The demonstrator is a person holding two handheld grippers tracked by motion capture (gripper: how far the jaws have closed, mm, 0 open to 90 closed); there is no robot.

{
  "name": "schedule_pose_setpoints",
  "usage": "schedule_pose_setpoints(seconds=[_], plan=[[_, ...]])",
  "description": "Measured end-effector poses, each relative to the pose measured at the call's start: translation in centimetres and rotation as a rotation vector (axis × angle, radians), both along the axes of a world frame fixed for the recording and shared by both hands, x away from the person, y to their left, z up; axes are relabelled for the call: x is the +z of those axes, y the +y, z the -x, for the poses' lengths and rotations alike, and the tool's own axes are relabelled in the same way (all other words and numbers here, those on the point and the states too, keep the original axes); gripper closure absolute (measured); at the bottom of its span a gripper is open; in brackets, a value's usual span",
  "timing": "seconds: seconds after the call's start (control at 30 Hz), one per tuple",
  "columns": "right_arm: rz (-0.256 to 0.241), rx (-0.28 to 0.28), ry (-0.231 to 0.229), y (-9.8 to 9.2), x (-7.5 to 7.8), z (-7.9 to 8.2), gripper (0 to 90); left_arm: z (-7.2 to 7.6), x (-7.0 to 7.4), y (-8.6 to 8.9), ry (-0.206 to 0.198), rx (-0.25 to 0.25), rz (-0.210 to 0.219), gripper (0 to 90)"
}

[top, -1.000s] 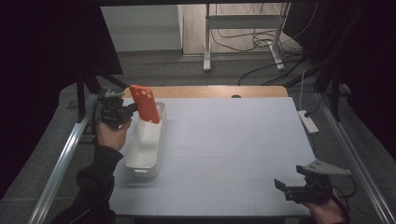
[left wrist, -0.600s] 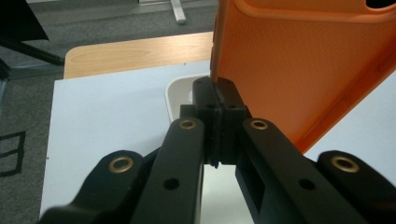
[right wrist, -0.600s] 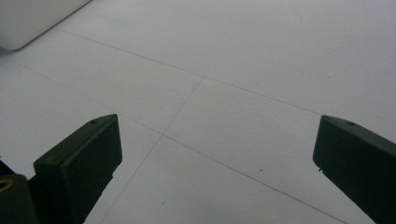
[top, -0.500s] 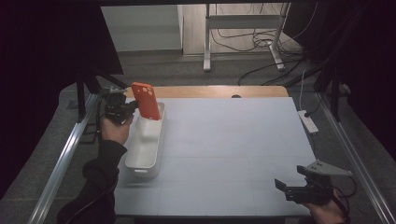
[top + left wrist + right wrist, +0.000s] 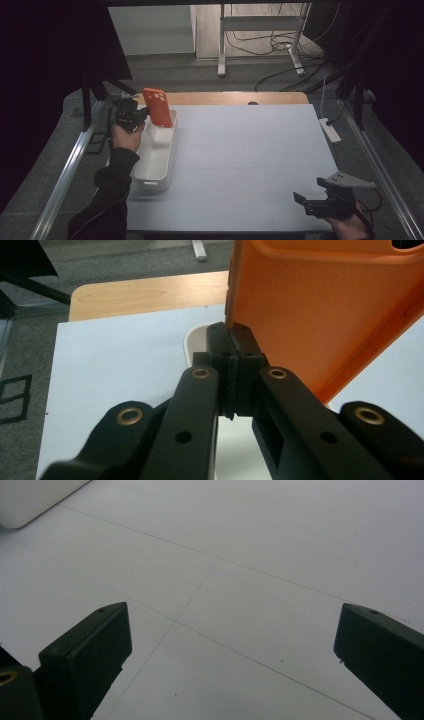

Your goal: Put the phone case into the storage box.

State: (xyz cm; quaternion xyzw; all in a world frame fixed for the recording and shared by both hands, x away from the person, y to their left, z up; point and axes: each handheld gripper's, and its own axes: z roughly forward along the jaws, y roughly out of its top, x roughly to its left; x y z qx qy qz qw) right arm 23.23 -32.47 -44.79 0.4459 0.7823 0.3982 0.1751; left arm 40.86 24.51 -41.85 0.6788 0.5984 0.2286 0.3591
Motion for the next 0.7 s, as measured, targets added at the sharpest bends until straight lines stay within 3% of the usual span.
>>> schedule_pose_setpoints(seconds=[0.7], plan=[[0.001,0.004,0.015,0.0,-0.1,-0.1,3.4,-2.2,-2.4,-0.4,0.066,0.02,-0.014,89.3]])
